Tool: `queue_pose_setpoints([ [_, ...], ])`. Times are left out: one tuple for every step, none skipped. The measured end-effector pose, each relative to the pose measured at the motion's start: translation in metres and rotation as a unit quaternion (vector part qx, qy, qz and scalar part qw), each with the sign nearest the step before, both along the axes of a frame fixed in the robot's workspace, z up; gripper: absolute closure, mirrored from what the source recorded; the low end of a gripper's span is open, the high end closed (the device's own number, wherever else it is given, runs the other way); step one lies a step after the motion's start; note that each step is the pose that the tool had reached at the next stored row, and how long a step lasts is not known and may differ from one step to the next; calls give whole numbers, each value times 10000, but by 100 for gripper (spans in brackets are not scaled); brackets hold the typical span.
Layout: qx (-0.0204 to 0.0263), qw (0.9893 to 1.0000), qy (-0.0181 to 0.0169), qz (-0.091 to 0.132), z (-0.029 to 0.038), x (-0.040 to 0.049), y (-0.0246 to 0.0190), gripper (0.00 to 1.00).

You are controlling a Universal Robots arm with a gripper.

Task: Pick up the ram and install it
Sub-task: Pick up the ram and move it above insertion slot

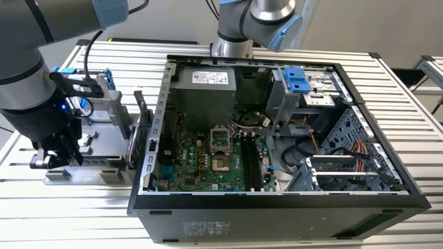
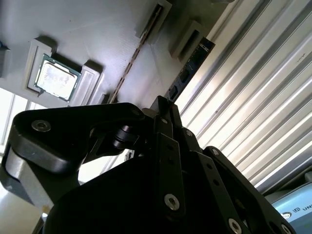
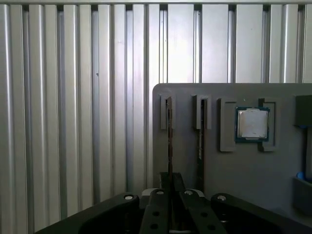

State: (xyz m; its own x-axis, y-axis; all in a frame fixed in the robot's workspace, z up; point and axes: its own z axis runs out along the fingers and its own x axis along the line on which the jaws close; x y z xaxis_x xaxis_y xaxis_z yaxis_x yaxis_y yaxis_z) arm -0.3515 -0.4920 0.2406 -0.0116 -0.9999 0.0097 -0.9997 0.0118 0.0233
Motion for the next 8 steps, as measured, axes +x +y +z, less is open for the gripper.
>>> queue_pose_setpoints([
  [0, 10000, 0, 0, 5, 0, 0, 100],
  [0, 10000, 0, 0, 9, 0, 0, 100],
  [0, 10000, 0, 0, 14, 0, 0, 100],
  [-1, 10000, 1, 0, 19, 0, 0, 100],
  [-1, 10000, 1, 0, 25, 0, 0, 100],
  [0, 10000, 0, 0, 31, 0, 0, 100],
  [-1, 10000, 1, 0, 39, 0, 0, 100],
  [0, 10000, 0, 0, 46, 0, 0, 100],
])
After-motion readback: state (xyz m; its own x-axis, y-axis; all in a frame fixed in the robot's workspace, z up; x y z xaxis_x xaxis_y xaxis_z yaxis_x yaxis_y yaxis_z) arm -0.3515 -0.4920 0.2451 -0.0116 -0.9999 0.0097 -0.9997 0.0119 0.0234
